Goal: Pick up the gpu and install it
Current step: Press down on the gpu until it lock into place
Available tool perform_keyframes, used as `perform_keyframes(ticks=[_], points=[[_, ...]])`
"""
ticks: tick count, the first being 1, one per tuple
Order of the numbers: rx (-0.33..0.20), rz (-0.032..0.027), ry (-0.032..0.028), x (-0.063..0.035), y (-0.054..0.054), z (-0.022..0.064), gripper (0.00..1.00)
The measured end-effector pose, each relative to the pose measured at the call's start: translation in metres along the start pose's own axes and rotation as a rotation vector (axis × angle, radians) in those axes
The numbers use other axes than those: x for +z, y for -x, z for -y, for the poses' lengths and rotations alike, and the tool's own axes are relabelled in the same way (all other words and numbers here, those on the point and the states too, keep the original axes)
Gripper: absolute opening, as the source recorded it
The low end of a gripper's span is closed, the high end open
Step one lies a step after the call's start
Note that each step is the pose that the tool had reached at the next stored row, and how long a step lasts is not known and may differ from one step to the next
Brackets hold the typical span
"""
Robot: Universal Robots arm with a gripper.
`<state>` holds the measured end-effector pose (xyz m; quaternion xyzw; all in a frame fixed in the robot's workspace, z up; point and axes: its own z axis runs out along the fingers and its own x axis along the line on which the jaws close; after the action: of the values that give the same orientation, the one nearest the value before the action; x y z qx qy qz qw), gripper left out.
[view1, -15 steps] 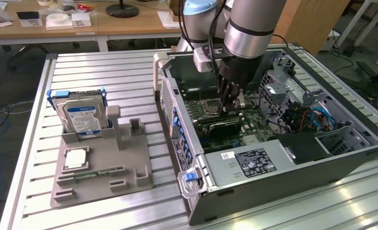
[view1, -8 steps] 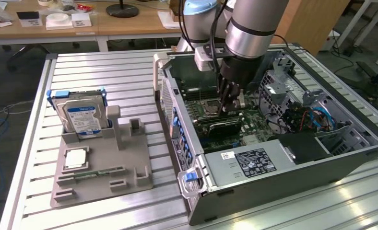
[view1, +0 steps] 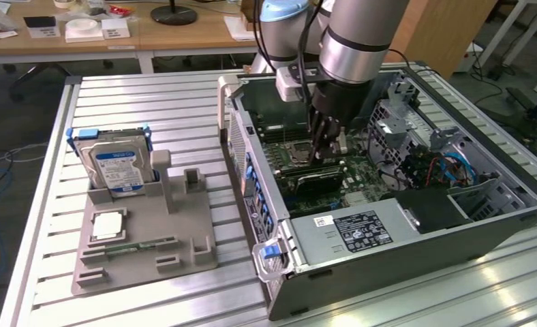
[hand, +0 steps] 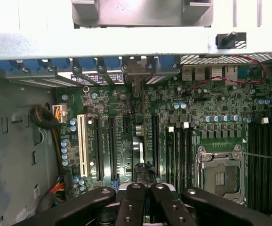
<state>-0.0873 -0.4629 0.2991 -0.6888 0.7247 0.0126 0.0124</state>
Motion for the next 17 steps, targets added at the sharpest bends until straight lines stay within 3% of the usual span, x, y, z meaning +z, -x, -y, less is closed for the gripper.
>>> perform_keyframes(ticks=[17], points=[[0.000, -0.0006, -0.0001, 0.0025, 0.0004, 0.0028, 0.11]])
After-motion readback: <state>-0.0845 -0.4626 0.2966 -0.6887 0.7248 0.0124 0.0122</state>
